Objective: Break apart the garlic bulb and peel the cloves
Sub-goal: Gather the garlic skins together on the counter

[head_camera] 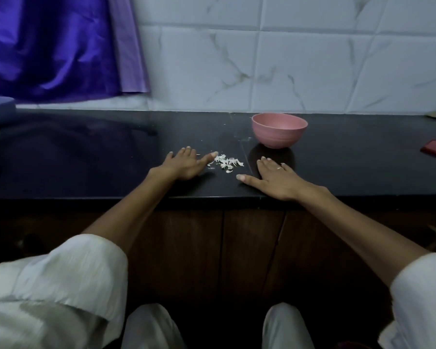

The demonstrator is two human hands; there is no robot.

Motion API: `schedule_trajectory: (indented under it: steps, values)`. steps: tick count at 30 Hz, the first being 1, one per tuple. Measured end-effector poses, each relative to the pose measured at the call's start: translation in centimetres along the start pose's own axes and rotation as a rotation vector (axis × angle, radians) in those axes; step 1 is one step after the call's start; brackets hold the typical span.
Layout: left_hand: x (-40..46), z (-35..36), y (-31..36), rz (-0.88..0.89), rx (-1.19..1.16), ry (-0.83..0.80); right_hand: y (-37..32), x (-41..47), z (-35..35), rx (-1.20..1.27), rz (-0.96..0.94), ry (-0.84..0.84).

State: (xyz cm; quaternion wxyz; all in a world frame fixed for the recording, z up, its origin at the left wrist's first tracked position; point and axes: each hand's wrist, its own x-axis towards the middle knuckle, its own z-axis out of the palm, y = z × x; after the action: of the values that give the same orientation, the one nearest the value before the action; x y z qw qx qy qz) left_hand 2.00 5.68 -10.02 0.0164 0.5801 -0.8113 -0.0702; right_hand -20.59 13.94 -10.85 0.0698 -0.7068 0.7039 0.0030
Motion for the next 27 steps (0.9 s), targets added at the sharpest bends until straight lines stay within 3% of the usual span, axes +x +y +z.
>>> schedule_trajectory:
  steps: [3,9,16,27]
  values:
    - [0.6,0.6,1.4,0.109,0.024,-0.024,-2.4,2.4,-0.2,-0.007,-0.043,0.007]
    - [0.8,-0.3,1.1,0.168,-0.533,-0.021,-5.0,5.3,-0.2,0.052,-0.139,0.034]
    - [4.6,-1.2,-2.9,-0.010,-0.253,0.046,0.3,4.8,-1.1,0.011,-0.130,-0.006]
    - [7.1,-1.6,-0.1,0.130,-0.323,-0.025,-0.8,10.4,-1.7,0.036,-0.255,-0.037]
